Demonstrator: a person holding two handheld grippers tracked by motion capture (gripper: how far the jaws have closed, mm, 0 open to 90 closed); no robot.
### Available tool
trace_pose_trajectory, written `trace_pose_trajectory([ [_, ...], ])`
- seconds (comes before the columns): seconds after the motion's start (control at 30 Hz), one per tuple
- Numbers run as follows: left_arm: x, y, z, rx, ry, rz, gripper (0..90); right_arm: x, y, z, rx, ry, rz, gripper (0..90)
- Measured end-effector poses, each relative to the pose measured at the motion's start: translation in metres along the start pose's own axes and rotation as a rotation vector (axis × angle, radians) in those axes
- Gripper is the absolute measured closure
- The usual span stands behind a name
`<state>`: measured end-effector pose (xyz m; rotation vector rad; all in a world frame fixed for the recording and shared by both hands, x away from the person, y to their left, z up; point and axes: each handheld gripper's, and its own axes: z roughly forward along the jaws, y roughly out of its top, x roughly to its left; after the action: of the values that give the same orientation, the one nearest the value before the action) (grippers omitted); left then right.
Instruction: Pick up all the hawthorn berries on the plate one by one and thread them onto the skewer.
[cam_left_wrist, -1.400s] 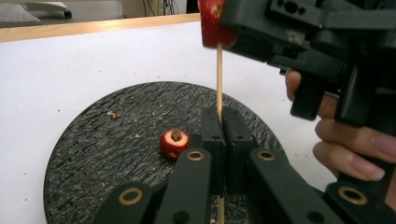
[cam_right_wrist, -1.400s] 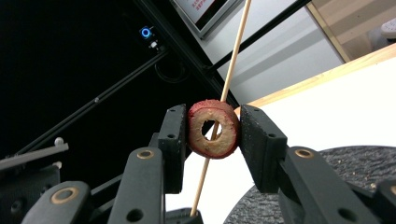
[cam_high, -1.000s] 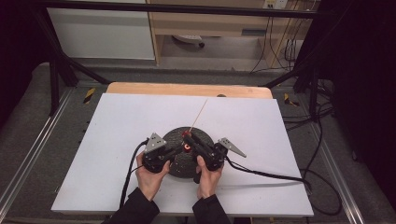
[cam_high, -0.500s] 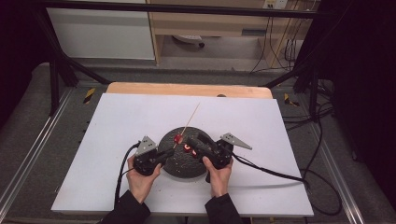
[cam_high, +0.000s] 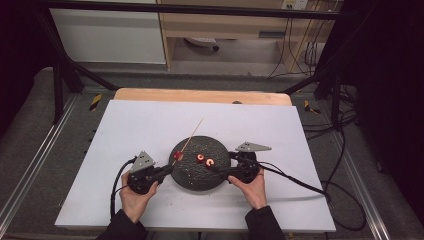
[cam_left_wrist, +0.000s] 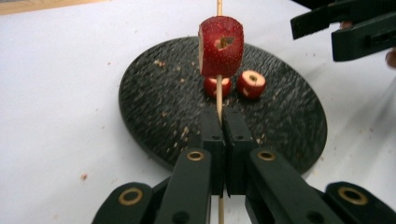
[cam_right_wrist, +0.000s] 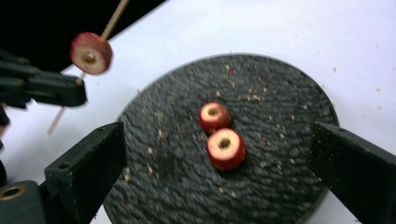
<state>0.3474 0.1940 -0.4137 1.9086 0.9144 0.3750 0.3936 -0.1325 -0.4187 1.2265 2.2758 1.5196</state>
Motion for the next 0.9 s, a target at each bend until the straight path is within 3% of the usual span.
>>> trace_pose_trajectory([
  [0.3,0.01,-0.017,-0.017,0.017,-0.026,-0.014,88.5,-0.004,0.006,-0.004,0.138,-0.044,-0.062,4.0],
  [0.57,0.014,-0.028,-0.025,0.031,-0.023,0.005,88.5,-0.003,0.017,0.003,0.223,-0.07,-0.096,3.9],
  [0.9,0.021,-0.04,-0.033,0.037,-0.019,-0.002,88.5,0.001,0.034,0.017,0.311,-0.087,-0.092,7.4],
])
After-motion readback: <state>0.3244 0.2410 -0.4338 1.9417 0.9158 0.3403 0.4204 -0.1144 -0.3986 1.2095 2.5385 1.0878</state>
